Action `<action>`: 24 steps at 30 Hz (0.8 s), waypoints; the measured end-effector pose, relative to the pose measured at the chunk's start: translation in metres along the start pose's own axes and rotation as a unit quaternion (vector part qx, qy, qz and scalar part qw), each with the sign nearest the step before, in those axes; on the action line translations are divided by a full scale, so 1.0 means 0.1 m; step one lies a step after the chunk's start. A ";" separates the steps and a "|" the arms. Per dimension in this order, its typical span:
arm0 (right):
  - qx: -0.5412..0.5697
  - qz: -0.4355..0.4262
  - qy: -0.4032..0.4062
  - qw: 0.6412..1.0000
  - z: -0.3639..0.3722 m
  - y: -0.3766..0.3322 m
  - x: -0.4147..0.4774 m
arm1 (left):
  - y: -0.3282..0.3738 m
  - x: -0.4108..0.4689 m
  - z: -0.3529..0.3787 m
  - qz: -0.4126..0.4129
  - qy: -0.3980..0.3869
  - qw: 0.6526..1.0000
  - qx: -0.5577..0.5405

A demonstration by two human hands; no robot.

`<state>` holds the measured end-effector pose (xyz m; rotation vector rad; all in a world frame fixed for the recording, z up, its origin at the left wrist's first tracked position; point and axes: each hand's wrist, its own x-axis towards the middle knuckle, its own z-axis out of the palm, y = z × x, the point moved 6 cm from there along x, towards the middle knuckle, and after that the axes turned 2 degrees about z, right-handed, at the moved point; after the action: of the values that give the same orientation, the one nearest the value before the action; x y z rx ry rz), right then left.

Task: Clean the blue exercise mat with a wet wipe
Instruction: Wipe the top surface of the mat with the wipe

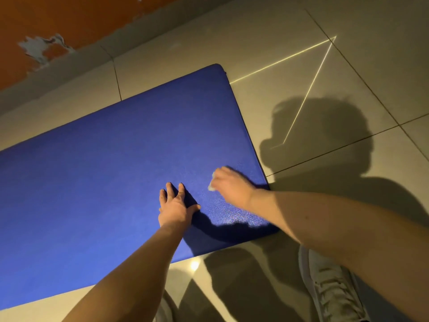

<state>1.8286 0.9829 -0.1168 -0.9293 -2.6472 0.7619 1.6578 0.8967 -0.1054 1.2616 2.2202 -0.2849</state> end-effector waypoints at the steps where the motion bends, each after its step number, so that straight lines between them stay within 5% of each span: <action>1: -0.026 0.022 0.017 0.999 -0.15 0.17 0.04 | 0.00 -0.01 0.00 0.001 -0.003 1.000 0.001; 4: -0.073 0.141 0.111 0.981 -0.55 0.80 0.07 | -0.01 -0.02 0.00 0.001 -0.003 1.000 0.001; 9: -0.067 0.258 0.073 0.961 -0.61 1.02 0.04 | 0.00 -0.03 0.00 -0.001 0.000 1.000 0.005; 12: -0.007 0.190 0.080 0.978 -0.34 0.48 0.11 | -0.01 -0.04 0.00 0.000 -0.003 1.000 0.012; 18: 0.027 0.004 -0.046 0.999 0.06 -0.17 0.17 | 0.01 -0.04 0.00 0.000 0.002 1.000 0.013; 24: -0.088 0.152 0.039 0.984 -0.70 0.80 0.40 | -0.01 -0.04 0.01 -0.001 0.003 1.000 0.016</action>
<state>1.8654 1.0892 -0.0998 -1.4041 -2.5668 0.5442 1.6591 0.8935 -0.1042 1.2804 2.2306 -0.3193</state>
